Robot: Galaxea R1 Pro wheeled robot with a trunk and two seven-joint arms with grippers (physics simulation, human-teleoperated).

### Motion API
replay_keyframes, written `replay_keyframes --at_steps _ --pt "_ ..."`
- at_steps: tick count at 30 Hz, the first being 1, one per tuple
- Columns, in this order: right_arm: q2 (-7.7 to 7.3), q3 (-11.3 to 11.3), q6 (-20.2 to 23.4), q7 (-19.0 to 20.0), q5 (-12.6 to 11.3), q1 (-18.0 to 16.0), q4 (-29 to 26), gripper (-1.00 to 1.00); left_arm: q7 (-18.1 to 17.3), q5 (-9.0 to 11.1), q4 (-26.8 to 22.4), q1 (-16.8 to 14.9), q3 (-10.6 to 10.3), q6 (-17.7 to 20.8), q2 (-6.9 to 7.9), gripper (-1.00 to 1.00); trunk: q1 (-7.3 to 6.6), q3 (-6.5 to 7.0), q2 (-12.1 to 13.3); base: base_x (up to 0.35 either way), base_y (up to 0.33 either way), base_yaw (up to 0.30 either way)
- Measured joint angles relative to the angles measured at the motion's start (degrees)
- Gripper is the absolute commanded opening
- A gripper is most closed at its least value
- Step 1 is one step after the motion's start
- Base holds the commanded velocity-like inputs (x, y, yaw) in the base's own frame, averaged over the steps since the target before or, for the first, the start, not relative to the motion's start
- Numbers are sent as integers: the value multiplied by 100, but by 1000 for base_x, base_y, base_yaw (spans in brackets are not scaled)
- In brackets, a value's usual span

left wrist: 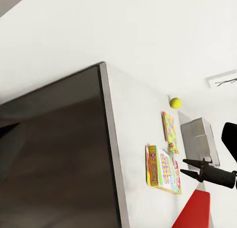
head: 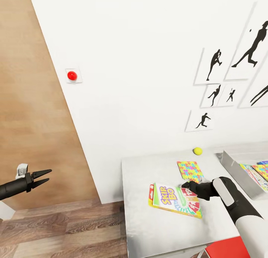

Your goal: Put all the toys in the child's room - the three board games (two on the bed and one on the table), the two jigsaw puzzles on the table, and the tennis ball on the table - inside the toy box on the table in the child's room.

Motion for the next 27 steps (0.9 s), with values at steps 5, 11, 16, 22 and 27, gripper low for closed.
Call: replay_keyframes --at_steps 5,11,16,22,27 --pt "0 48 -3 0 4 0 6 100 0 0 0 0 0 0 3 100 0 0 0 0 0 0" --pt "-61 181 -4 -1 23 -7 6 100 0 0 0 0 0 0 -1 100 0 0 0 0 0 0" --pt "-119 220 -3 0 24 -65 -2 100 0 0 0 0 0 -3 -3 100 0 0 0 0 0 0" --pt "-133 236 -3 0 26 -178 18 100 -5 0 0 0 0 -146 -3 100 0 0 0 0 0 0" --pt "-130 239 -5 0 26 -206 18 100 -7 5 0 0 0 -208 -2 100 0 0 0 0 -5 0"
